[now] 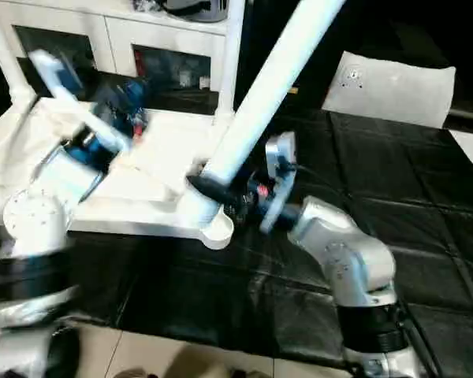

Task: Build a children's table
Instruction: Pick table leg

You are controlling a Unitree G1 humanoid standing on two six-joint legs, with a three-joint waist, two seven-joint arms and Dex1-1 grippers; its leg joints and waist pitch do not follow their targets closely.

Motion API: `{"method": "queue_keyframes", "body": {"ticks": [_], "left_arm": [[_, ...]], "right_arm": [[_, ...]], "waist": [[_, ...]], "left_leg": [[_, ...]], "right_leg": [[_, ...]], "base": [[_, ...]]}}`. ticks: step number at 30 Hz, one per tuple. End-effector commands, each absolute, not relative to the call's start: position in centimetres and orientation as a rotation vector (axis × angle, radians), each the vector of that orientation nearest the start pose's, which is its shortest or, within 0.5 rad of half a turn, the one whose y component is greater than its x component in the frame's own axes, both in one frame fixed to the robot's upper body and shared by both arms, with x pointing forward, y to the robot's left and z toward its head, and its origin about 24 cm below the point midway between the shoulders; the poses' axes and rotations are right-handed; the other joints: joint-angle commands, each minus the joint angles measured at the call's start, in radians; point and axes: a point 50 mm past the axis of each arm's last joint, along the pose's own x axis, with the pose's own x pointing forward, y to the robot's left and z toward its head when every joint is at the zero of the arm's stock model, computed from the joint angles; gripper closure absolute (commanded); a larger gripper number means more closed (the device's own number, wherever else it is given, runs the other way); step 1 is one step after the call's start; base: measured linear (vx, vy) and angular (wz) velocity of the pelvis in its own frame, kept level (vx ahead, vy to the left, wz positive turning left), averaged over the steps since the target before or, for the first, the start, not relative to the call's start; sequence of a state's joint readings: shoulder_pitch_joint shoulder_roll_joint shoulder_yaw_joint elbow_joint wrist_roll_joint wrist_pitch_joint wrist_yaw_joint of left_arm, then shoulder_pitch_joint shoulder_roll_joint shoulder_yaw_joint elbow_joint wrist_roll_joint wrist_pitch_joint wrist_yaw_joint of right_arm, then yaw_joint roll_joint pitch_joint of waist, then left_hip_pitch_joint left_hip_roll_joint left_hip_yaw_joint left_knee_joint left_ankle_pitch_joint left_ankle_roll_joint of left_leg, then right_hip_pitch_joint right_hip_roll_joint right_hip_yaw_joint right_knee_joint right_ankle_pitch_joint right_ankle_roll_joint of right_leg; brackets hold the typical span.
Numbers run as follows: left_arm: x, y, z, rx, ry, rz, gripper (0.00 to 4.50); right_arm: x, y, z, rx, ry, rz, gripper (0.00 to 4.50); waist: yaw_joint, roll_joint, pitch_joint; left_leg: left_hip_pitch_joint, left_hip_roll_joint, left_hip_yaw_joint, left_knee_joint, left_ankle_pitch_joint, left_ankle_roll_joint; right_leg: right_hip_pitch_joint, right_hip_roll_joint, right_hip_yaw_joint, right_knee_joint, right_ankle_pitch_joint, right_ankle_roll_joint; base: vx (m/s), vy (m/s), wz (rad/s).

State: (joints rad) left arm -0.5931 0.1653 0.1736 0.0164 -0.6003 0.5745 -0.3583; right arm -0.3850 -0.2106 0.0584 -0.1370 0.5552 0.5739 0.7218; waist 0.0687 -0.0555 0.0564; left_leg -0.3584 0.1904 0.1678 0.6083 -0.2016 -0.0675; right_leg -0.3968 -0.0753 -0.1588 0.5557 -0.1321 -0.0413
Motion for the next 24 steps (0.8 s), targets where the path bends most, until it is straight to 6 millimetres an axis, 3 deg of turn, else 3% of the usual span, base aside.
{"method": "queue_keyframes", "body": {"ticks": [1, 3, 6, 7, 11, 12, 13, 15, 24], "left_arm": [[33.9, 12.9, 17.4, -0.268, -0.055, -0.566, 0.38], [34.0, 12.2, 17.4, -0.226, -0.050, -0.595, 0.38], [34.3, 11.3, 17.8, -0.204, -0.053, -0.618, 0.38], [34.4, 10.6, 18.0, -0.176, -0.064, -0.645, 0.38], [33.9, 9.3, 18.6, -0.169, -0.081, -0.736, 0.38], [33.7, 9.2, 18.6, -0.173, -0.082, -0.754, 0.38], [33.5, 9.1, 18.7, -0.169, -0.082, -0.774, 0.38], [32.8, 8.9, 18.8, -0.143, -0.080, -0.828, 0.38], [32.0, 8.9, 18.3, -0.006, -0.066, -0.834, 0.38]], "right_arm": [[28.2, -9.0, 12.9, 0.198, 0.019, 1.037, 2.59], [28.0, -8.7, 12.4, 0.173, 0.024, 1.029, 2.59], [27.9, -8.4, 11.8, 0.158, 0.033, 1.022, 2.59], [27.9, -8.3, 11.4, 0.140, 0.037, 1.010, 2.59], [28.0, -8.2, 10.5, 0.086, 0.056, 0.988, 2.59], [28.0, -8.2, 10.4, 0.077, 0.059, 0.983, 2.59], [28.0, -8.3, 10.2, 0.070, 0.062, 0.973, 2.59], [28.2, -8.7, 10.0, 0.056, 0.066, 0.947, 2.59], [28.4, -8.8, 9.3, 0.038, 0.071, 0.931, 2.59]], "waist": [[-0.005, 0.013, -0.074], [-0.005, 0.005, -0.075], [-0.003, 0.009, -0.077], [-0.005, -0.001, -0.077], [-0.007, 0.008, -0.073], [-0.008, 0.006, -0.073], [-0.008, 0.013, -0.073], [-0.012, 0.010, -0.072], [-0.017, 0.010, -0.069]], "left_leg": [[0.009, 0.045, -0.024, -0.071, -0.171, -0.007], [0.009, 0.043, -0.021, -0.069, -0.163, -0.001], [0.005, 0.050, -0.023, -0.070, -0.141, 0.003], [0.003, 0.050, -0.022, -0.070, -0.138, 0.006], [0.004, 0.049, -0.020, -0.069, -0.149, 0.006], [0.004, 0.049, -0.019, -0.069, -0.151, 0.007], [0.004, 0.049, -0.020, -0.070, -0.155, 0.006], [0.005, 0.051, -0.020, -0.070, -0.166, 0.004], [0.009, 0.049, -0.020, -0.070, -0.195, 0.004]], "right_leg": [[0.055, -0.079, 0.053, -0.083, -0.460, 0.079], [0.054, -0.084, 0.058, -0.082, -0.455, 0.066], [0.057, -0.088, 0.063, -0.071, -0.406, 0.024], [0.058, -0.089, 0.063, -0.070, -0.401, 0.019], [0.058, -0.093, 0.066, -0.071, -0.419, -0.003], [0.058, -0.091, 0.066, -0.071, -0.421, -0.003], [0.059, -0.092, 0.066, -0.070, -0.419, -0.010], [0.058, -0.091, 0.067, -0.069, -0.416, -0.021], [0.056, -0.087, 0.065, -0.074, -0.456, -0.007]], "base": [[0.000, 0.000, 0.00], [0.000, 0.000, 0.00], [0.000, 0.000, 0.00], [0.000, 0.000, 0.00], [0.000, 0.000, 0.00], [0.000, 0.000, 0.00], [0.000, 0.000, 0.00], [0.000, 0.000, 0.00], [0.000, 0.000, 0.00]]}}
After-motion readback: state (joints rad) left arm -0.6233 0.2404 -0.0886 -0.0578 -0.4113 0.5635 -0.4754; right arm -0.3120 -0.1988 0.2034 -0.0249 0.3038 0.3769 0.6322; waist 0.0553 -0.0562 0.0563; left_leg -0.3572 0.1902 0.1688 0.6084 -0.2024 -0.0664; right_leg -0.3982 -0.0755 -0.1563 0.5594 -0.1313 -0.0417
